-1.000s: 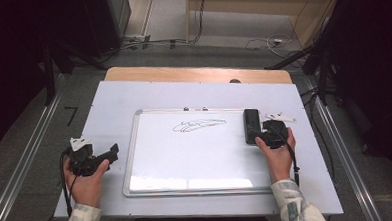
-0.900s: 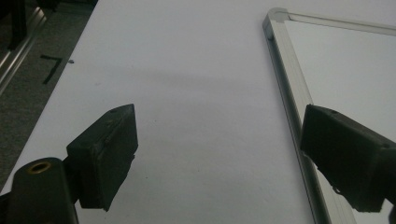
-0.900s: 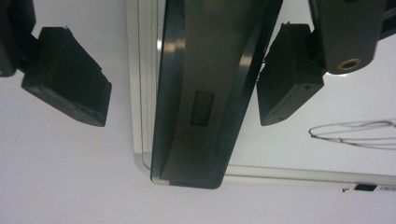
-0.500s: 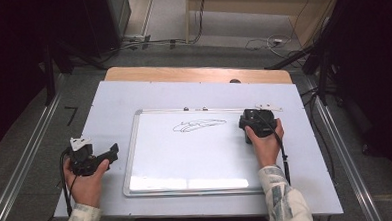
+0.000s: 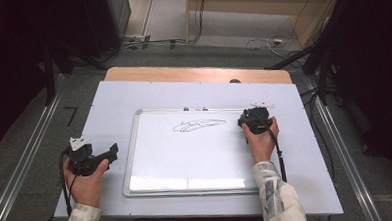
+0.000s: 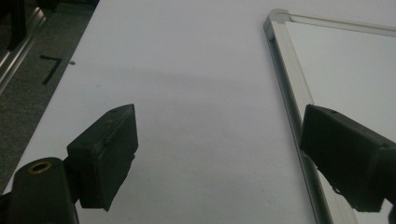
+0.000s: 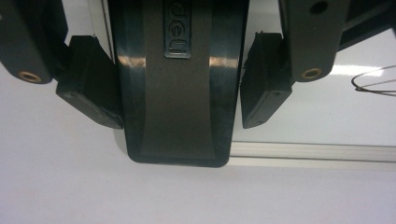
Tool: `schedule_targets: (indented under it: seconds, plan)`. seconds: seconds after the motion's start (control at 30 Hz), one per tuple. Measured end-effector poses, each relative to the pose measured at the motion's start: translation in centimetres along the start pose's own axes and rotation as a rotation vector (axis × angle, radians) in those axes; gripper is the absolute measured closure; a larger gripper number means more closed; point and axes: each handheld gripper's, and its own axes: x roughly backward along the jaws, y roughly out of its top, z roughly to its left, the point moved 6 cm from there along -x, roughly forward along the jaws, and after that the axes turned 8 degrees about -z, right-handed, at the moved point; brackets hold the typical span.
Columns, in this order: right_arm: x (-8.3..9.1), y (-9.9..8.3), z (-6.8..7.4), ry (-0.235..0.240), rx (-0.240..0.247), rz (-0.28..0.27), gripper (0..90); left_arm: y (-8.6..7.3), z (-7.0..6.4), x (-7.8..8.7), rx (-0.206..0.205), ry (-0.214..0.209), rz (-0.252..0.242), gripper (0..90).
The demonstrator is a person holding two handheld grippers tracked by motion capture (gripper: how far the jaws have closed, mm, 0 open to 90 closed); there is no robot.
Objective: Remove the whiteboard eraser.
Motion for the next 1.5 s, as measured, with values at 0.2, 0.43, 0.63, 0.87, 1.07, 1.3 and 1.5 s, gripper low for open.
schedule_targets:
  seconds: [0.2, 0.43, 0.63, 0.87, 1.07, 1.3, 1.5]
  plan:
    - [-0.1, -0.1, 0.0, 0.012, -0.005, 0.000, 38.0, 0.0, 0.0, 0.0, 0.001, -0.001, -0.001, 12.6]
    - [-0.1, -0.1, -0.1, 0.035, -0.013, 0.005, 38.6, 0.0, 0.0, 0.0, 0.002, -0.001, -0.002, 12.6]
    - [0.1, -0.1, -0.2, 0.050, -0.018, 0.016, 38.9, 0.0, 0.1, 0.0, 0.007, 0.002, -0.003, 12.6]
    - [1.6, 0.7, 0.2, 0.089, -0.013, -0.033, 38.8, 0.0, 0.0, 0.0, 0.004, 0.000, -0.003, 12.6]
    - [2.6, 0.8, 0.5, 0.118, 0.017, -0.036, 38.7, 0.0, 0.0, 0.0, 0.003, 0.000, -0.002, 12.6]
    - [3.3, 0.8, 2.0, 0.181, 0.046, -0.044, 38.7, 0.0, 0.0, 0.0, 0.002, 0.001, 0.000, 12.6]
    - [3.5, 0.9, 2.9, 0.205, 0.062, -0.052, 38.7, 0.0, -0.1, 0.0, 0.001, 0.003, 0.002, 12.6]
